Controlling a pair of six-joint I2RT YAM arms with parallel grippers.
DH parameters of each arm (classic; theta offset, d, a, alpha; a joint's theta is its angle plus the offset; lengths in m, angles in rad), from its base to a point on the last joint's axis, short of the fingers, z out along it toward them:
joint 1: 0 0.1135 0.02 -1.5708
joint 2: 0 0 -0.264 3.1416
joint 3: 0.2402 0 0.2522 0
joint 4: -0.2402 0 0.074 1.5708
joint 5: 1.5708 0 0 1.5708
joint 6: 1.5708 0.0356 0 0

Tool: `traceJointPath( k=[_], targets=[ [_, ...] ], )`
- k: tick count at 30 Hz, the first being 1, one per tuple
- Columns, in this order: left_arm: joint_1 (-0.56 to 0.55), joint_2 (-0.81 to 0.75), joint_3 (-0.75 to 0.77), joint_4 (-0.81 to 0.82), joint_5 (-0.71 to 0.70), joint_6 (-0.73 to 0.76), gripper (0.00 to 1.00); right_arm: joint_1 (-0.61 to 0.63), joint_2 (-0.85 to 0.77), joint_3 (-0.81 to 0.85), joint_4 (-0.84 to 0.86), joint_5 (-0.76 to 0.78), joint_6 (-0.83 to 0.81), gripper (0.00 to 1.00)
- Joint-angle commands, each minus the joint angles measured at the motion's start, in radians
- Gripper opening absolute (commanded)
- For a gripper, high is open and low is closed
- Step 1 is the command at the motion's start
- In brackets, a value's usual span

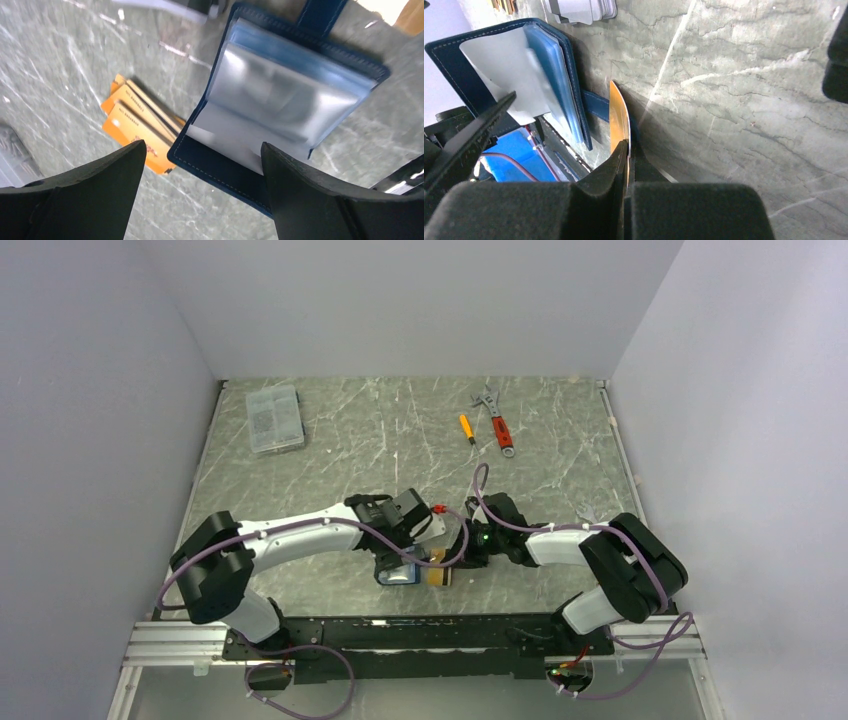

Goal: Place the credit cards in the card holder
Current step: Open the card holder at the center of the board.

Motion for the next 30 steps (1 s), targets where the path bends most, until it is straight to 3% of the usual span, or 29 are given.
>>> traceJointPath(
  k=[1, 8, 15, 23, 27, 30],
  targets=[
    [0.042, -0.050, -0.018, -0.045, -0.001, 0.018, 0.91, -0.003, 0.064, -0.063, -0.189, 0.193, -0.058, 0.00],
    [0.111, -0.060, -0.063, -0.026, 0.047, -0.002, 0.90, -0.003, 0.049, -0.066, -0.197, 0.195, -0.061, 0.00],
    [0.290, -0.096, -0.065, -0.034, 0.305, -0.070, 0.90, -0.002, -0.026, -0.090, -0.221, 0.198, -0.044, 0.00],
    [0.335, -0.082, -0.067, -0.013, 0.428, -0.098, 0.91, -0.001, -0.029, -0.095, -0.214, 0.193, -0.039, 0.00],
    [0.346, -0.040, -0.048, -0.017, 0.483, -0.103, 0.86, -0.001, -0.047, -0.099, -0.226, 0.197, -0.036, 0.00],
    [0.366, -0.025, -0.051, -0.007, 0.531, -0.097, 0.76, 0.001, -0.084, -0.105, -0.243, 0.198, -0.034, 0.00]
  ],
)
